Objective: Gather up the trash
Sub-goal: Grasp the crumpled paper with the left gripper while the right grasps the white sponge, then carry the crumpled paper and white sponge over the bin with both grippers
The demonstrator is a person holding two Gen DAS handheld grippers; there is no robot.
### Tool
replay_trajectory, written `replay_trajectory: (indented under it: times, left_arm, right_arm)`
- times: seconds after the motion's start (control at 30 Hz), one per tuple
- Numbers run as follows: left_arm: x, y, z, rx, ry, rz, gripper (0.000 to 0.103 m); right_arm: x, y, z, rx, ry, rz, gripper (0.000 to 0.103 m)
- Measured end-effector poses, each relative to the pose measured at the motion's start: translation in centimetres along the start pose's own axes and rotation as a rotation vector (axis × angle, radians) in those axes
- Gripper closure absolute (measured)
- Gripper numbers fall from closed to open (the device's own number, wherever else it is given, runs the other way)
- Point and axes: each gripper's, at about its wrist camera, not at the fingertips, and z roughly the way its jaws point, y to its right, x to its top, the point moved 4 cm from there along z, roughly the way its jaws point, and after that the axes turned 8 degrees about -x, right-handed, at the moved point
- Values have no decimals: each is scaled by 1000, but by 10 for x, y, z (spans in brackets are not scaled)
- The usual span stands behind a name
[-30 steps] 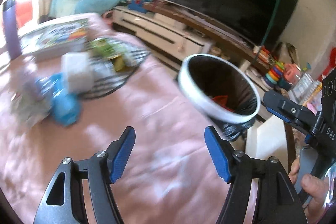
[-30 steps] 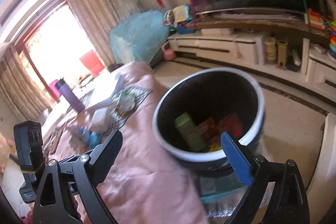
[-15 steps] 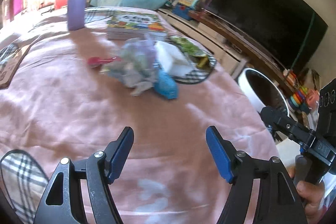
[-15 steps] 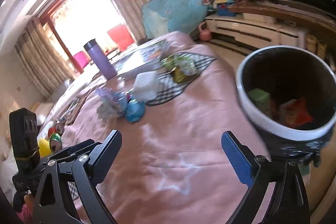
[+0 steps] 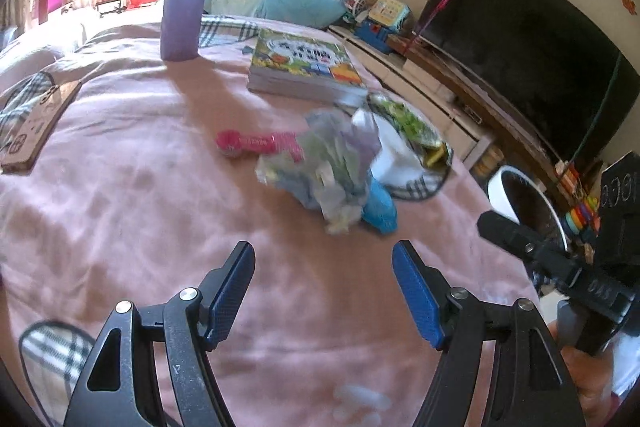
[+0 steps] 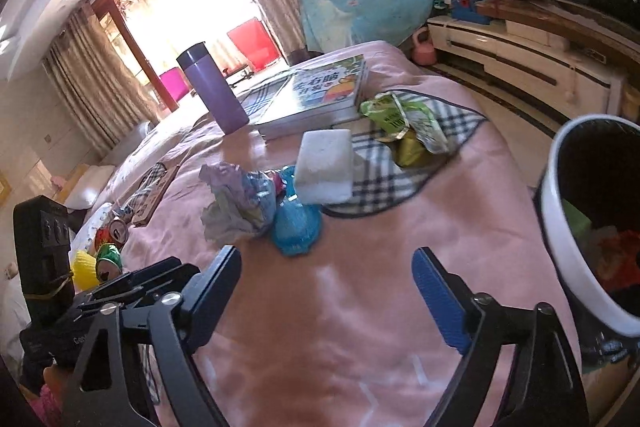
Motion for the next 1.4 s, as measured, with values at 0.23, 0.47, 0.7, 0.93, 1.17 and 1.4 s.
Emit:
replay_trajectory:
  times: [0.23,0.47,0.7,0.93,1.17,1.4]
  left_arm:
    - [21,-12,30,2,-6,22,32]
    - [32,-23,62,-46,-27,19,36]
    - [35,-25,75,-90,-52,19,72]
    - [32,-18,63,-93,-43,34,86]
    - [16,-7,35,-113,-11,39,86]
    - [1,18,23,-140,-21,80,86]
  right_arm:
    - [21,-7,31,17,-26,-5,34]
    - [38,-8,63,45,-63,-6,34]
    - [37,-12,91,46,-115,-19,56]
    - [32,-8,68,45,-69,1,58]
    - [22,0,27,55,-16,22,58]
    - [1,10,-4,31,6,33,58]
